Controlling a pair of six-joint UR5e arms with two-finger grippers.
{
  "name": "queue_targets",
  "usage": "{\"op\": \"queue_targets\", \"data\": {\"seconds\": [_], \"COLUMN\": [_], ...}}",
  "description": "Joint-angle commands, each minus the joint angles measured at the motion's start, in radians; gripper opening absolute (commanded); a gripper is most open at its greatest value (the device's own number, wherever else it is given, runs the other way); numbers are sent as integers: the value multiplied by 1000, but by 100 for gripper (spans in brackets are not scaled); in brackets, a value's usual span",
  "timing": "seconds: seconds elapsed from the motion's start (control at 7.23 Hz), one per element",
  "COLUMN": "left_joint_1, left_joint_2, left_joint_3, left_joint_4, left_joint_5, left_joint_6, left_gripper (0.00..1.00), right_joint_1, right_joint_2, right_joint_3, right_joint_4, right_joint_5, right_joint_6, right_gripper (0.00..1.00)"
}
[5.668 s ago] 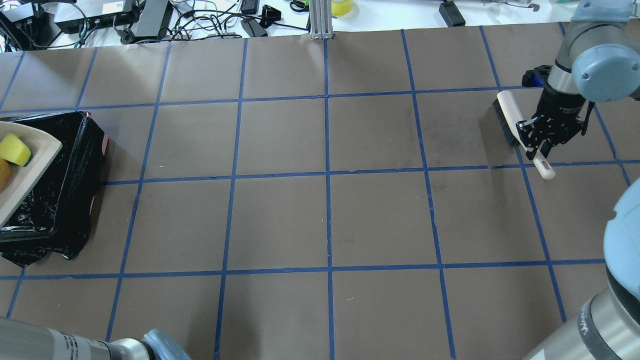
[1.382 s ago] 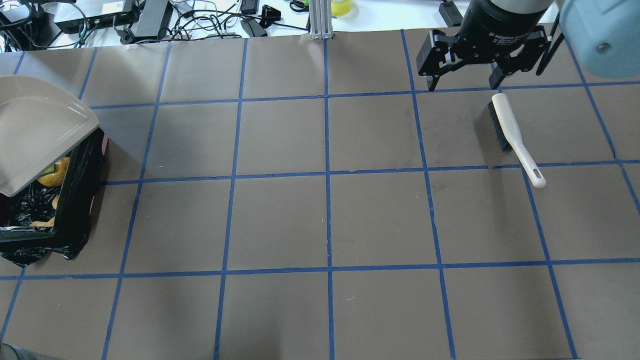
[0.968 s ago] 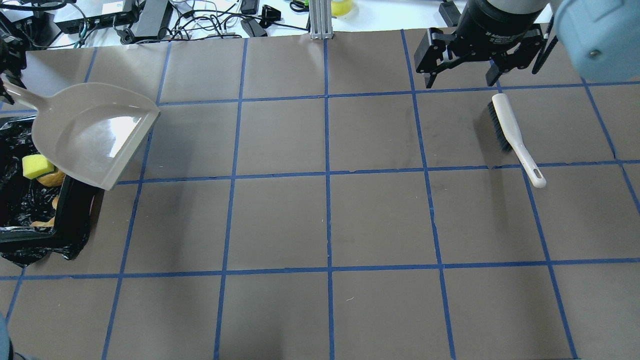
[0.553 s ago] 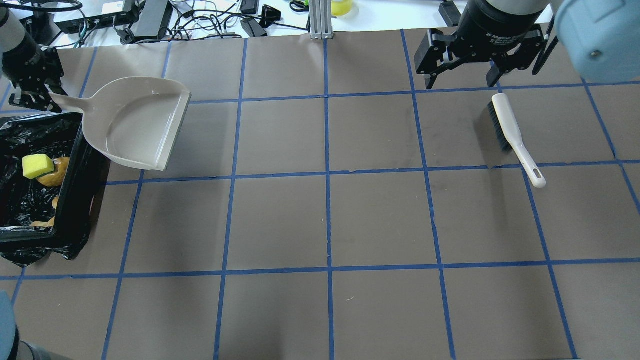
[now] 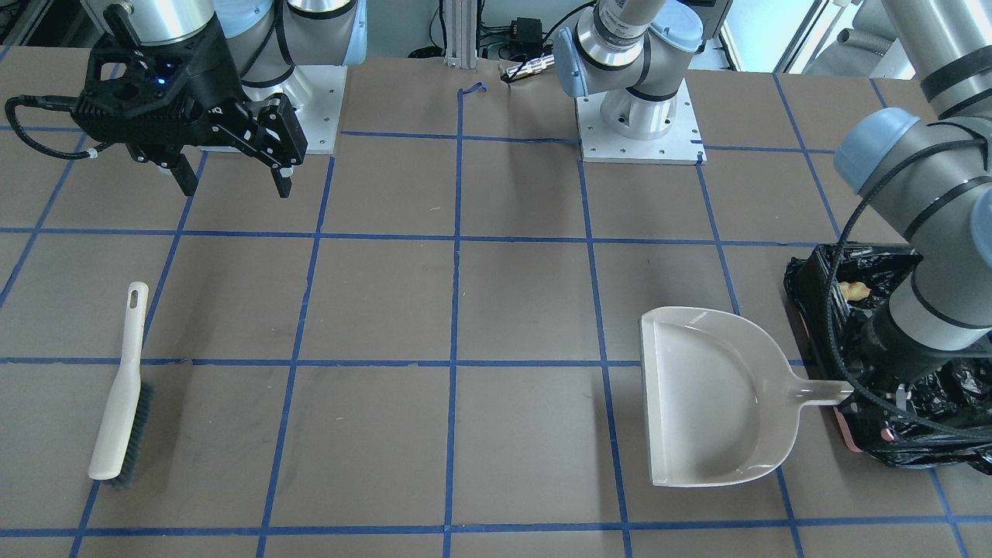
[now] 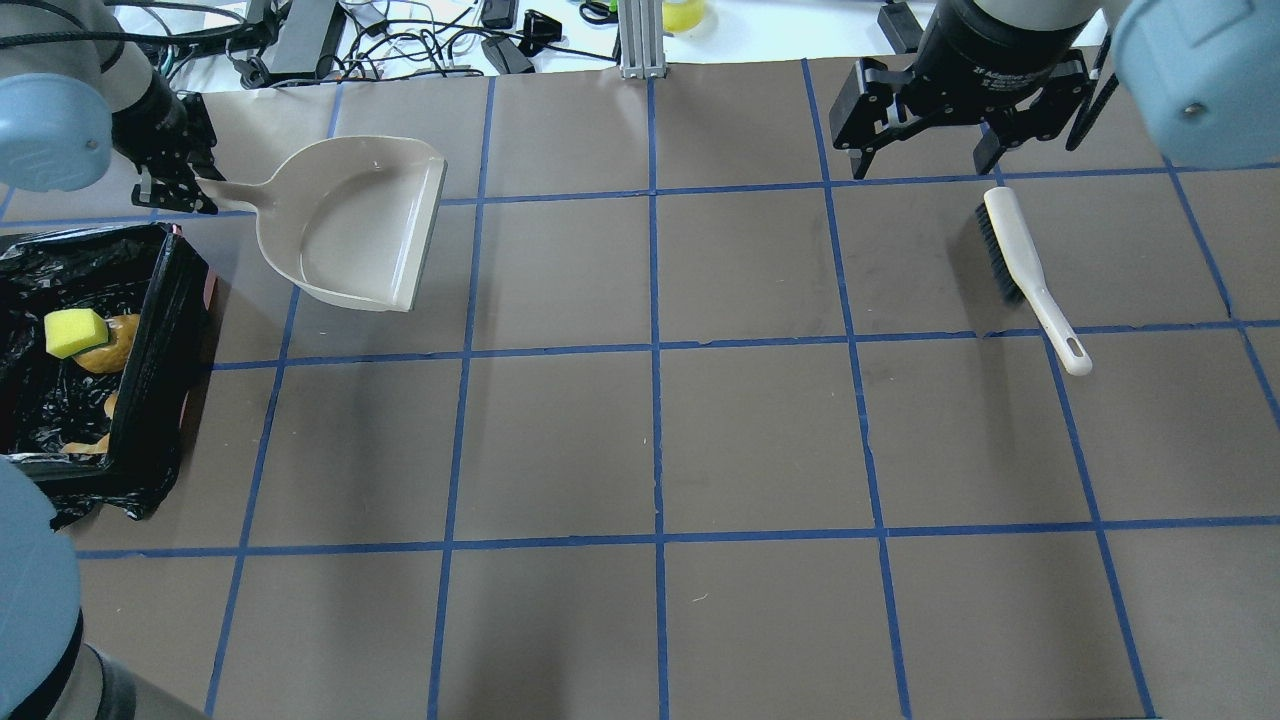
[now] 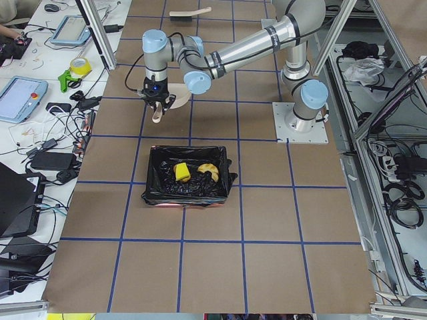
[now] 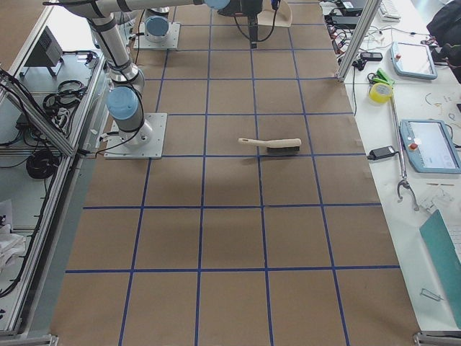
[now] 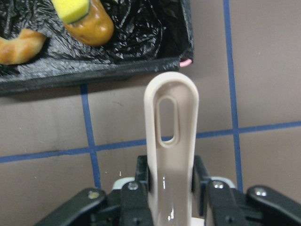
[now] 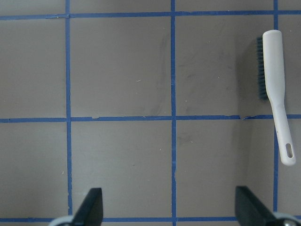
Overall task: Sweep and dump trash into bin
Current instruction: 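Lower the empty dustpan back onto the table with the left gripper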
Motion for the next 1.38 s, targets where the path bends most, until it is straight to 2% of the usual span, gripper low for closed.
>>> {"op": "queue_targets", "data": {"seconds": [0.0, 0.28, 0.83, 1.24], "left_joint_1": [-23, -51, -79, -112], "left_joint_2": [-55, -98, -172, -192], "left_joint_3": [-2, 2, 5, 5], "left_joint_4": [83, 83, 170, 177], "left_joint_5": [-3, -2, -2, 0], "left_joint_6": [3, -75, -40, -110], "left_gripper": [0, 0, 0, 0], "right_joint_1": [0, 0, 0, 0], "right_joint_2": [-3, -2, -2, -2], "right_joint_3": [0, 2, 2, 6], "right_joint_4": [2, 2, 2, 2], "right_joint_5": [0, 0, 0, 0], "right_joint_6": [0, 0, 0, 0], "right_gripper": [100, 100, 100, 100]}}
